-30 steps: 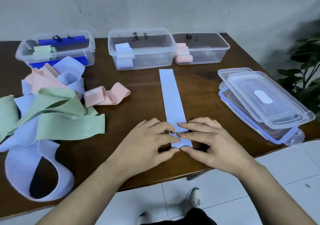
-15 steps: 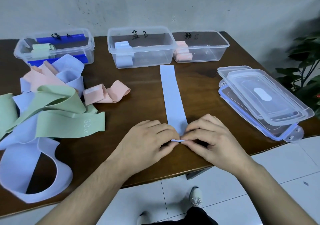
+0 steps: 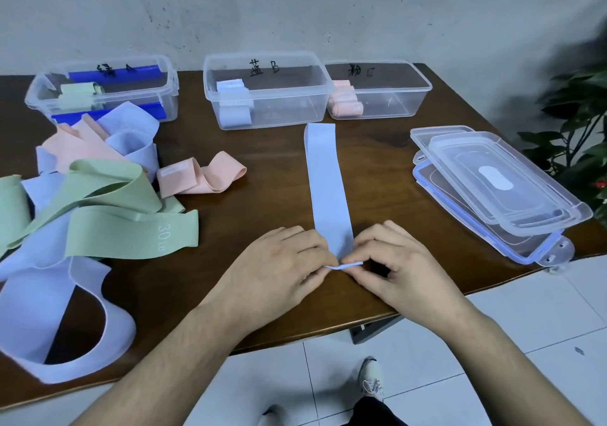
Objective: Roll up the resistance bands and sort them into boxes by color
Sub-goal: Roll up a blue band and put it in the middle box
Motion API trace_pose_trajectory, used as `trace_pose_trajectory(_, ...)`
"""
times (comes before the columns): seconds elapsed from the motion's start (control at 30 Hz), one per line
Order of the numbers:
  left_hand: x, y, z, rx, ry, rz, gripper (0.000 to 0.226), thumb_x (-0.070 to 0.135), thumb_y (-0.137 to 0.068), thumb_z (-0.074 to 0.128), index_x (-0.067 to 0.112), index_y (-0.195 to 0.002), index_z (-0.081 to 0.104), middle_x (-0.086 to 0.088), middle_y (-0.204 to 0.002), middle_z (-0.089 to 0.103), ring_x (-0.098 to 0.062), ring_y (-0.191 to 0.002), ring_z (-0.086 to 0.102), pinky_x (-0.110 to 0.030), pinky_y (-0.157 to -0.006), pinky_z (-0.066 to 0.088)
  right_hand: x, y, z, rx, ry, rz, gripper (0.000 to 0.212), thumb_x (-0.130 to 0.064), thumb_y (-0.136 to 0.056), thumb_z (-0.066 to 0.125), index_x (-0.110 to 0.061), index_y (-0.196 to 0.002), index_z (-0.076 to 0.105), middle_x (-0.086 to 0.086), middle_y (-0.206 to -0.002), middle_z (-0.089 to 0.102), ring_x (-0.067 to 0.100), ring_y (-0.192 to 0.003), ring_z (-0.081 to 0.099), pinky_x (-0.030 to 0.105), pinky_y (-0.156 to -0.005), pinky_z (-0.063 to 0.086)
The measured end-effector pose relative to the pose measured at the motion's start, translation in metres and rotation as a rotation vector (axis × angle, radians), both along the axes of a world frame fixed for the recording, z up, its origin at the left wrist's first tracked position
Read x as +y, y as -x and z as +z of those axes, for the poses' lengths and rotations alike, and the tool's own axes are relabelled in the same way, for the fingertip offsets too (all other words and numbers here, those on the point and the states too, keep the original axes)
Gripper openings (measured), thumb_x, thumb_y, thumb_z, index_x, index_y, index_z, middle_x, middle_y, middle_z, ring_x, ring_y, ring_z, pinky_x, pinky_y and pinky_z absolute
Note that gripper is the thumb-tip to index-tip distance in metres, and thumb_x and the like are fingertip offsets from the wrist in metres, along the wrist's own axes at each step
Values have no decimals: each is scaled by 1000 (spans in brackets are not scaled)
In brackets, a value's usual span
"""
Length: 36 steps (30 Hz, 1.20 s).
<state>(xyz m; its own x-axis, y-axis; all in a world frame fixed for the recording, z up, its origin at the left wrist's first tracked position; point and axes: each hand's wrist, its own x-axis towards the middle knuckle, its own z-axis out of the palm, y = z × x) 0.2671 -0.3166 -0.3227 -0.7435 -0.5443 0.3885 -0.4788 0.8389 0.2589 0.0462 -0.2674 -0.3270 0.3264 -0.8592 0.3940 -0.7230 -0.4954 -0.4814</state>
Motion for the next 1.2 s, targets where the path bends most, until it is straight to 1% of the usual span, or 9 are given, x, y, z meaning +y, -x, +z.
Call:
trace_pose_trajectory(0.17, -1, -1, 0, 66, -110, 13, 21, 32, -94, 54, 22, -97, 72, 12, -93, 64, -4, -78, 51, -18, -76, 45, -1, -1, 1, -34, -41, 2, 11, -28, -90, 72, -22, -98, 76, -16, -95, 61, 7, -88, 54, 18, -78, 42)
trace_pose_trajectory(0.3, 0, -2, 5, 56, -166, 43, 22, 41, -94, 55, 27, -102, 71, 19, -90, 61, 5, -76, 42, -10, -74, 39, 3, -2, 3, -107, -83, -1, 19, -14, -86, 77, -24, -103, 74, -17, -92, 62, 0, -85, 54, 11, -76, 38)
trace_pose_trajectory(0.47, -1, -2, 5, 60, -204, 71, 22, 42, -95, 50, 32, -100, 69, 19, -89, 60, 15, -75, 43, -6, -73, 32, 0, -2, 5, -152, -125, -20, 9, -18, -88, 76, -25, -91, 71, -16, -86, 62, 4, -81, 55, 13, -72, 37)
trace_pose_trajectory(0.57, -1, 0, 5, 53, -173, 64, 23, 39, -96, 50, 30, -98, 70, 17, -91, 57, 5, -74, 44, -11, -70, 34, 0, -3, 2, -137, -120, -15, 2, -22, -90, 73, -22, -90, 71, -15, -89, 61, 13, -85, 58, 22, -74, 44)
trace_pose_trajectory(0.63, 0, 0, 4, 36, -132, 70, 27, 39, -96, 47, 28, -99, 72, 15, -91, 54, -3, -73, 46, -15, -68, 36, -1, -3, 0, -109, -99, -30, 9, -28, -92, 69, -20, -91, 71, -14, -92, 59, 15, -87, 58, 26, -75, 46)
trace_pose_trajectory(0.8, 2, 0, 5, 27, -112, 80, 29, 42, -90, 52, 26, -98, 74, 12, -92, 55, -4, -65, 41, -14, -65, 38, 1, -3, 2, -37, -75, -25, 17, -34, -91, 66, -20, -98, 72, -16, -99, 55, 10, -91, 55, 22, -78, 45)
trace_pose_trajectory(0.9, 1, -1, 4, 32, -136, 44, 24, 37, -90, 56, 23, -98, 73, 10, -96, 55, -7, -69, 46, -13, -67, 39, -1, -1, 4, 3, -72, 2, 17, -33, -94, 65, -20, -103, 73, -15, -101, 57, 9, -93, 54, 25, -80, 46)
trace_pose_trajectory(1.07, 2, 0, 4, 22, -115, 16, 21, 29, -92, 55, 19, -96, 73, 8, -97, 58, -7, -69, 52, -13, -70, 40, -1, -1, 3, 49, -7, 8, 18, -31, -96, 64, -19, -105, 74, -12, -101, 58, 5, -88, 47, 18, -80, 42)
trace_pose_trajectory(1.2, 1, 1, 5, 22, -152, 36, 28, 33, -93, 51, 18, -98, 74, 9, -96, 61, -6, -70, 55, -12, -71, 42, 1, 1, 4, 104, 28, -27, 22, -34, -97, 63, -19, -109, 74, -10, -101, 58, 7, -87, 46, 17, -79, 42)
